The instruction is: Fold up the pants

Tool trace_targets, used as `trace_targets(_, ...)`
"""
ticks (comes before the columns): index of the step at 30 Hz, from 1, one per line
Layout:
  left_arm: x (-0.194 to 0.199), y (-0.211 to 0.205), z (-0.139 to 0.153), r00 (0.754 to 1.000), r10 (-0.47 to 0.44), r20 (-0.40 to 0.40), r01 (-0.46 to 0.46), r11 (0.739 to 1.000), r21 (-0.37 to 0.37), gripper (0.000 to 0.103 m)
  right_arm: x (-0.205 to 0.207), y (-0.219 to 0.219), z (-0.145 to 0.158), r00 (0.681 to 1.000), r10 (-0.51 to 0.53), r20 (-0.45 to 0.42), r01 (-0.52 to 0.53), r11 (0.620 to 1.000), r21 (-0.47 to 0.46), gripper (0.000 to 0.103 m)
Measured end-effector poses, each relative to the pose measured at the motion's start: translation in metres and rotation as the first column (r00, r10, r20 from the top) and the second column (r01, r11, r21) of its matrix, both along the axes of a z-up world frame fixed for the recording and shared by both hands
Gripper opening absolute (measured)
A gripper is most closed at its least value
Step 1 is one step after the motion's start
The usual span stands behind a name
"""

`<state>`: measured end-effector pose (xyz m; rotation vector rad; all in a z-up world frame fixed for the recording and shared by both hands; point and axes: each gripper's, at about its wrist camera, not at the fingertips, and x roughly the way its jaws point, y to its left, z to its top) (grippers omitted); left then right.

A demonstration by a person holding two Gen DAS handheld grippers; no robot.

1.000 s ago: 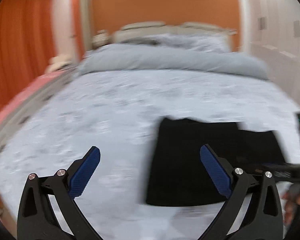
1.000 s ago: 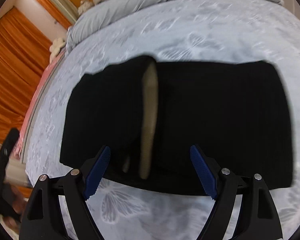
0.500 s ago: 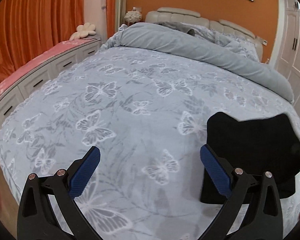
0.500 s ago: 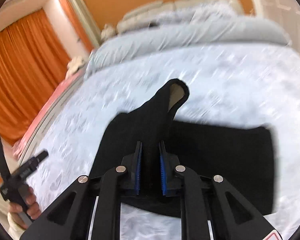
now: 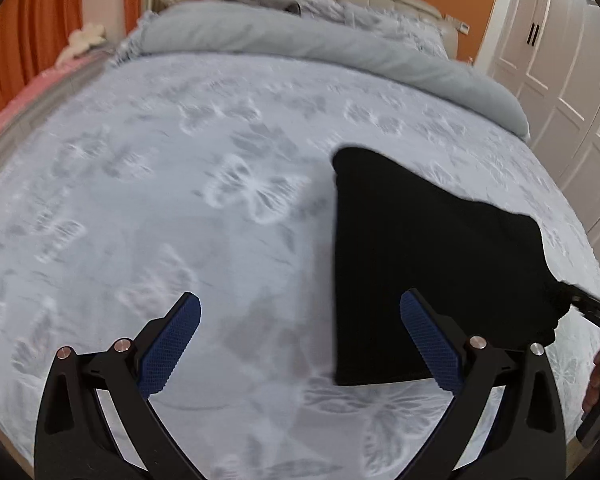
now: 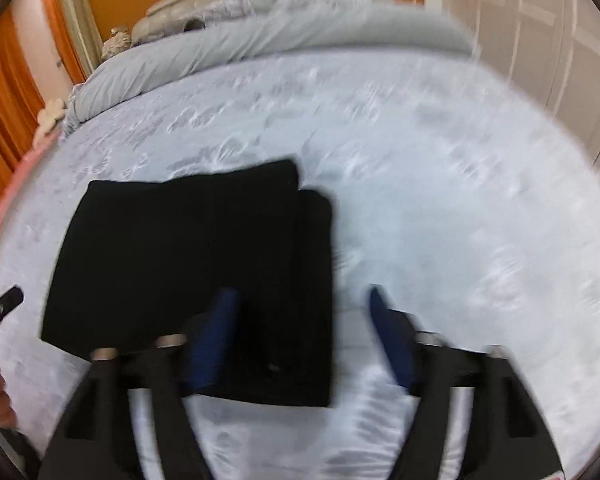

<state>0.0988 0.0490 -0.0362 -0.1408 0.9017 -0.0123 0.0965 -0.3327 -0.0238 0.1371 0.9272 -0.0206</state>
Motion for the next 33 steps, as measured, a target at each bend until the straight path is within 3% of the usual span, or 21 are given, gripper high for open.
trace_targets(2, 0.009, -0.008, -0.012, 0.999, -0.011, -0.035, 0.01, 1.0, -0.007, 0.098, -0.006, -0.009, -0.001, 1.0, -0.003, 0.0, 0.003, 1.0, -0.001, 0.078)
trace_targets(4, 0.02, -0.015, -0.028, 0.997, -0.025, -0.074, 0.021, 0.999, -0.046, 0.098, -0.001, -0.017, -0.013, 0.999, -0.007, -0.049, 0.011, 0.997, 0.071, 0.078)
trace_targets(6, 0.031, -0.019, -0.045, 0.991, -0.057, -0.12, 0.04, 0.989, -0.14, 0.098, 0.005, -0.028, -0.032, 0.995, -0.007, -0.1, 0.025, 0.984, 0.179, 0.079)
trace_targets(9, 0.04, -0.015, -0.067, 0.98, -0.077, -0.186, 0.019, 0.955, -0.296, 0.098, 0.013, -0.033, -0.059, 0.986, 0.011, -0.169, 0.055, 0.924, 0.38, 0.079)
trace_targets(10, 0.04, -0.014, -0.068, 0.982, -0.073, -0.176, 0.017, 0.953, -0.303, 0.098, 0.015, -0.031, -0.065, 0.984, 0.019, -0.176, 0.058, 0.907, 0.418, 0.074)
trace_targets(11, 0.041, -0.016, -0.066, 0.982, -0.089, -0.166, 0.036, 0.953, -0.302, 0.098, 0.017, -0.029, -0.07, 0.983, 0.035, -0.181, 0.051, 0.892, 0.45, 0.059)
trace_targets(12, 0.042, -0.017, -0.065, 0.981, -0.108, -0.164, 0.054, 0.952, -0.303, 0.088, 0.02, -0.025, -0.072, 0.983, 0.041, -0.18, 0.047, 0.887, 0.459, 0.044)
trace_targets(13, 0.043, -0.018, -0.064, 0.978, -0.143, -0.153, 0.085, 0.939, -0.335, 0.058, 0.021, -0.022, -0.068, 0.984, 0.046, -0.169, 0.038, 0.887, 0.46, 0.04)
trace_targets(14, 0.043, -0.017, -0.062, 0.974, -0.161, -0.157, 0.095, 0.928, -0.361, 0.054, 0.021, -0.017, -0.057, 0.987, 0.053, -0.151, 0.022, 0.892, 0.452, 0.036)
trace_targets(15, 0.04, -0.014, -0.055, 0.976, -0.147, -0.161, 0.079, 0.927, -0.366, 0.038, 0.019, -0.013, -0.045, 0.99, 0.062, -0.125, 0.0, 0.895, 0.446, 0.034)
trace_targets(16, 0.037, -0.012, -0.049, 0.976, -0.156, -0.152, 0.09, 0.924, -0.371, 0.031, 0.017, -0.009, -0.035, 0.992, 0.078, -0.095, -0.027, 0.893, 0.45, 0.034)
trace_targets(18, 0.024, -0.006, -0.027, 0.977, -0.175, -0.121, 0.121, 0.926, -0.358, 0.027, 0.004, 0.0, -0.008, 0.991, 0.131, -0.027, -0.102, 0.874, 0.476, 0.033)
trace_targets(21, -0.012, 0.009, 0.003, 0.973, -0.213, -0.092, 0.169, 0.922, -0.347, 0.026, -0.028, 0.009, 0.02, 0.979, 0.202, 0.031, -0.192, 0.854, 0.484, 0.033)
trace_targets(23, -0.035, 0.021, 0.009, 0.97, -0.223, -0.094, 0.18, 0.924, -0.336, 0.027, -0.048, 0.011, 0.014, 0.972, 0.234, 0.001, -0.203, 0.844, 0.497, 0.035)
trace_targets(25, -0.05, 0.026, -0.002, 0.959, -0.246, -0.141, 0.19, 0.927, -0.324, 0.035, -0.062, 0.016, -0.015, 0.965, 0.244, -0.097, -0.169, 0.86, 0.481, 0.041)
trace_targets(27, -0.06, 0.025, -0.022, 0.95, -0.233, -0.208, 0.183, 0.955, -0.233, 0.039, -0.067, 0.022, -0.053, 0.949, 0.193, -0.251, -0.094, 0.929, 0.359, 0.06)
trace_targets(28, -0.065, 0.024, -0.029, 0.954, -0.199, -0.224, 0.169, 0.975, -0.145, 0.04, -0.071, 0.018, -0.054, 0.962, 0.165, -0.22, -0.074, 0.925, 0.371, 0.06)
trace_targets(29, -0.069, 0.025, -0.03, 0.96, -0.192, -0.206, 0.172, 0.979, -0.109, 0.043, -0.071, 0.013, -0.046, 0.97, 0.146, -0.192, -0.06, 0.918, 0.393, 0.06)
trace_targets(31, -0.077, 0.028, -0.014, 0.976, -0.172, -0.13, 0.167, 0.985, -0.047, 0.055, -0.073, 0.008, -0.019, 0.99, 0.095, -0.1, -0.057, 0.94, 0.335, 0.064)
trace_targets(32, -0.081, 0.03, -0.005, 0.985, -0.152, -0.079, 0.152, 0.988, -0.006, 0.059, -0.076, 0.008, 0.002, 0.998, 0.063, 0.006, -0.062, 0.958, 0.28, 0.064)
trace_targets(33, -0.084, 0.031, 0.006, 0.992, -0.125, -0.019, 0.125, 0.991, 0.038, 0.071, -0.075, 0.01, 0.011, 0.997, 0.054, 0.047, -0.064, 0.965, 0.255, 0.064)
